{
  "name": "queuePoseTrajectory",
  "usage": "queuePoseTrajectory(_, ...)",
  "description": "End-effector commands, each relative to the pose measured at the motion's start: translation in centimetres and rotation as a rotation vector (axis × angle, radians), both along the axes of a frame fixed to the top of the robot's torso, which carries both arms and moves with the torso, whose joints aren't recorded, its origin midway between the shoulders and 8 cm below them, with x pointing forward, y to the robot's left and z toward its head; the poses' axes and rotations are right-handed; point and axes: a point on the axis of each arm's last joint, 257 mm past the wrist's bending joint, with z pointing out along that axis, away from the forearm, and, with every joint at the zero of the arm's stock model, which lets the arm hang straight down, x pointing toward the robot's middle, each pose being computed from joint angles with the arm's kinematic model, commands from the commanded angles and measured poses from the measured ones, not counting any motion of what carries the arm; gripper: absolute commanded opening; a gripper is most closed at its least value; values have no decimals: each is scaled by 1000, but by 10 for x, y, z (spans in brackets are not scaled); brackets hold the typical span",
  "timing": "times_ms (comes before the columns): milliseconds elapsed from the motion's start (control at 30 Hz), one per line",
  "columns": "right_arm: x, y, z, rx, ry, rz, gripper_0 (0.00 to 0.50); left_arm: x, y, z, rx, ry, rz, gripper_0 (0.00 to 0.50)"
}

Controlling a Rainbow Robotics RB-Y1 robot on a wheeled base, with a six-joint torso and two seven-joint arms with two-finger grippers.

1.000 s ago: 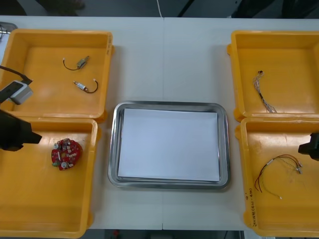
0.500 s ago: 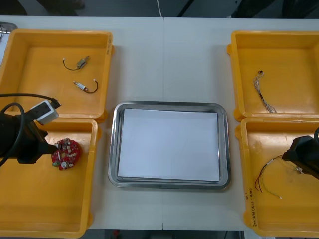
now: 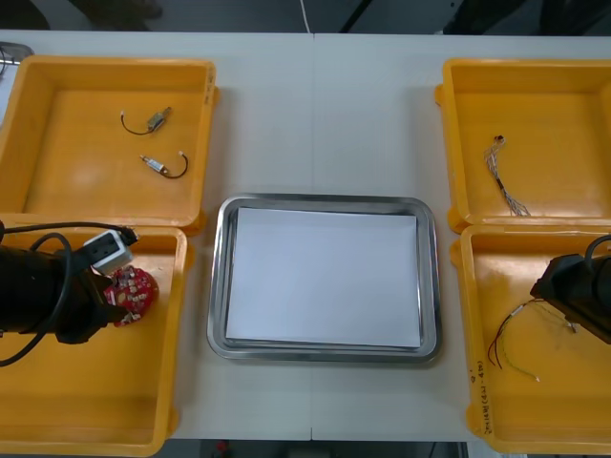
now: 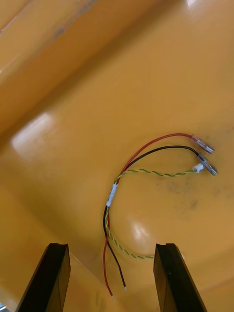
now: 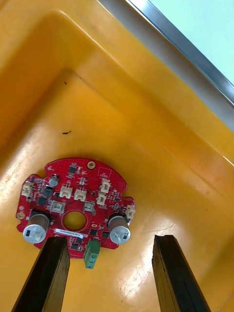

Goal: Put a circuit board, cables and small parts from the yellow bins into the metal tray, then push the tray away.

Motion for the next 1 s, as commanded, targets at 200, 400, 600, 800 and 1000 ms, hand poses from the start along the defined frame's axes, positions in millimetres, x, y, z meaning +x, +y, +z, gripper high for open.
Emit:
queuePoseTrajectory(200,2,10,-20,23,10,-49,500,1,33,-28,131,-30,-148,500)
queuePoseTrajectory(400,4,12,-31,39,16,-81,500,-3,27,-35,121,-24,-167,500)
queuePoseTrajectory(600,8,15,-43,52,20,-105,500,-5,17,-41,106,-28,-186,500)
queuePoseTrajectory(800,13,17,-53,66,21,-127,500,-7,15,-45,110,-24,-196,500)
queuePoseTrajectory(1000,11,24,-62,88,38,-145,500,-5,12,-45,115,-29,-209,500)
